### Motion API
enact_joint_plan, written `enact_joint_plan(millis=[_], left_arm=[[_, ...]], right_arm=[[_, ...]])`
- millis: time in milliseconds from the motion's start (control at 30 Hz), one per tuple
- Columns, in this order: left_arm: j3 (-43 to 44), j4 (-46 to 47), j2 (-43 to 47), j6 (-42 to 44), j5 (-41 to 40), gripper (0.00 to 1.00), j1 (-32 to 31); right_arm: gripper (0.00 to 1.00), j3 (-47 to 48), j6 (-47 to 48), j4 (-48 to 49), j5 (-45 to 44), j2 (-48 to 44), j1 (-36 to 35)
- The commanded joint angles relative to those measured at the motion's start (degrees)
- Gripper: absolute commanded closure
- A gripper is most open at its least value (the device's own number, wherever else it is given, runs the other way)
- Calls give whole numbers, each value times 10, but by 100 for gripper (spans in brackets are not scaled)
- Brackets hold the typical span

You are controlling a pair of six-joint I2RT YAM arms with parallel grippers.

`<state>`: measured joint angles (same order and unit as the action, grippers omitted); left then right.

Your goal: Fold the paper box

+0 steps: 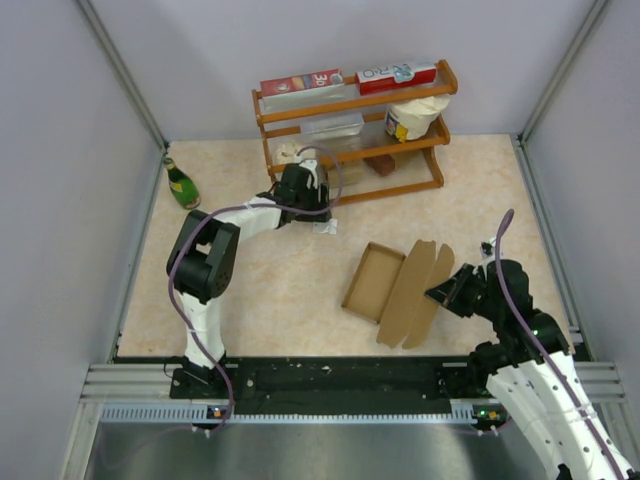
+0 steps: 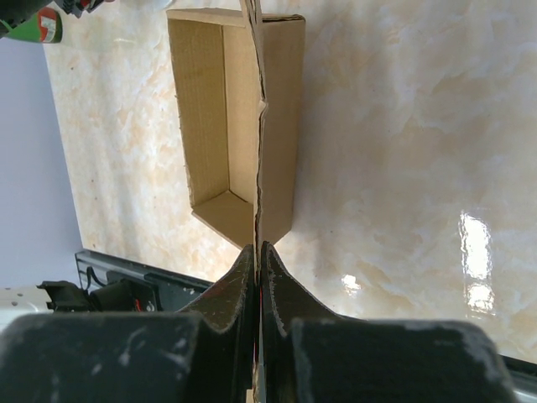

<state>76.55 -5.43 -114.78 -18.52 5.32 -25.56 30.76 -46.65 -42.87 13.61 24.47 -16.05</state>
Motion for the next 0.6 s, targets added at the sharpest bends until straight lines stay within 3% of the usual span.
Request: enact_joint_plan(millis=[0, 333, 567], left_arm=[[-38, -78, -8, -12, 29, 34, 2], [-43, -69, -18, -13, 49, 43, 2], [-47, -65, -13, -13, 58, 61, 2]], right_arm=[[100, -4, -5, 14, 5, -8, 5], [100, -4, -3, 21, 6, -2, 5], [100, -7, -5, 22, 5, -2, 4]])
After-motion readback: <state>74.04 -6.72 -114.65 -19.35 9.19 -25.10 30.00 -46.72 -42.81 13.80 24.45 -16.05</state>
